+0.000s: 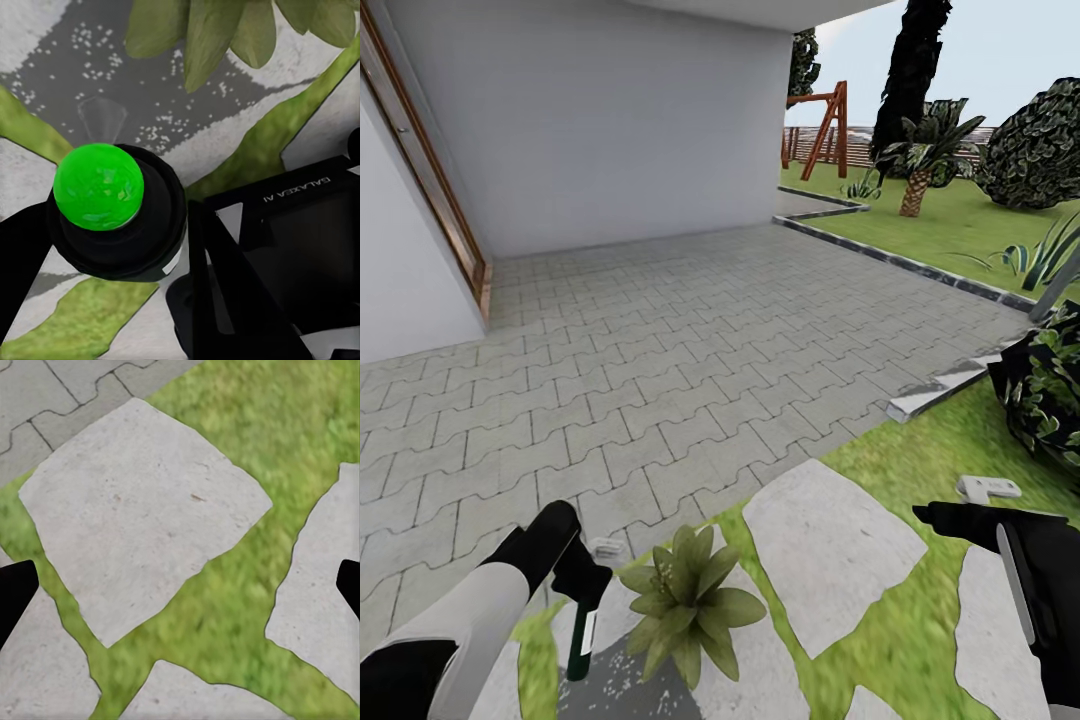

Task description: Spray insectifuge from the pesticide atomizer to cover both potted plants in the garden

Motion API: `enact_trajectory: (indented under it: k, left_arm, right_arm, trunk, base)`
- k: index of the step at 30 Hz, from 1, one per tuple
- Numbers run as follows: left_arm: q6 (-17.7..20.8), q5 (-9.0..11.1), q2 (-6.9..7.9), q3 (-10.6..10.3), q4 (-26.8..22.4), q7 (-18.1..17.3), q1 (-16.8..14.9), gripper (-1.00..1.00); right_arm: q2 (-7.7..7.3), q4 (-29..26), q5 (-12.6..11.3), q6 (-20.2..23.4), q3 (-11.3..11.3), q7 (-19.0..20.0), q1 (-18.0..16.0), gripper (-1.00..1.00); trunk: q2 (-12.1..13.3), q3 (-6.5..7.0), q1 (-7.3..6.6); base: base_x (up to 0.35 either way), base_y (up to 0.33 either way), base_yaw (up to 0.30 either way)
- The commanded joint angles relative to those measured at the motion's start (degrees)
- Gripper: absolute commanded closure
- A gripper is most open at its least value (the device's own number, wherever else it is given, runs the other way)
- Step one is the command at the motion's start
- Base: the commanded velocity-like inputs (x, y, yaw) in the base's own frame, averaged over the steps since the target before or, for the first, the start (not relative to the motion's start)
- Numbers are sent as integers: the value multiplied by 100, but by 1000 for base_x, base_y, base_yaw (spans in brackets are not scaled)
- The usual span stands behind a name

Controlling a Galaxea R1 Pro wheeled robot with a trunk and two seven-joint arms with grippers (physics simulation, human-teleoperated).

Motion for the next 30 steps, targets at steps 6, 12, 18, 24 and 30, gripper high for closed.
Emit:
enact_trajectory:
  k: [6,12,18,24,30]
  left_arm:
    - [19,-54,54,-77,-7,-50,24,100]
    - [19,-50,56,-341,-7,-50,85,100]
    - [19,-44,50,-398,-7,-50,103,100]
    - [19,-43,48,-413,-7,-50,106,100]
    - [19,-42,36,-416,-7,-50,106,100]
  right_arm:
    - [-1,-4,60,21,-3,56,-4,-100]
    - [3,-4,60,21,-3,57,-4,-100]
    - [7,-3,65,21,-1,58,-4,-100]
    - [7,-6,68,21,-1,58,-4,-100]
    - [7,-7,69,21,-1,58,-4,-100]
  trunk:
    - [-2,-5,0]
    - [-2,-5,0]
    - [-2,-5,0]
    - [-2,-5,0]
    - [-2,-5,0]
  base:
    - [0,7,0]
    - [0,143,0]
    - [0,227,-35]
    - [0,87,-207]
    - [0,12,-231]
